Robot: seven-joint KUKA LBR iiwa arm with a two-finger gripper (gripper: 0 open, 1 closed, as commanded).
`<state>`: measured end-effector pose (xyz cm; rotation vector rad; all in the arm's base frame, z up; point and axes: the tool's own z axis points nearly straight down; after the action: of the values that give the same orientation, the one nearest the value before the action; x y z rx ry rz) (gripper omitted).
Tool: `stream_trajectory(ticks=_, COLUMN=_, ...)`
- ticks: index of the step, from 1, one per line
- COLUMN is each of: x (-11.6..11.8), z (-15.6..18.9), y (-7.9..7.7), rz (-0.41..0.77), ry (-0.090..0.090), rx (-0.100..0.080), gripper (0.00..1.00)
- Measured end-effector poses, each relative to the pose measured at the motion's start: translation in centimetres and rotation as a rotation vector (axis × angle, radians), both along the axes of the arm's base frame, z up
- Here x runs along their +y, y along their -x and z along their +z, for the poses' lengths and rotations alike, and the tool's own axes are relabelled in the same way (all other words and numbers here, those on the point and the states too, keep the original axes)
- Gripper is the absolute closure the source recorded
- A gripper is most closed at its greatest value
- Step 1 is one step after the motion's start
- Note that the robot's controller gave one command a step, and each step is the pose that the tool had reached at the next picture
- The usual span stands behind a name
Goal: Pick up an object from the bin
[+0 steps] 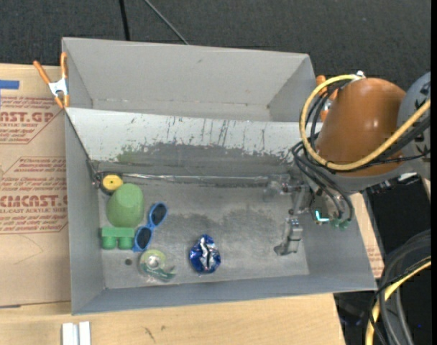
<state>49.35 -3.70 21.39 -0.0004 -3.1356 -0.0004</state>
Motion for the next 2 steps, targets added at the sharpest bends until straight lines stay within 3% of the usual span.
stream_trajectory(ticks=1, x=5.6, z=-3.8, y=-2.1, rz=0.153, ry=-0.002, rx=-0.005, gripper=0.00)
stream_trajectory(ticks=2, x=8.0, z=-11.9, y=-3.4, rz=0.524, ry=-0.003, rx=-0.003, gripper=0.00)
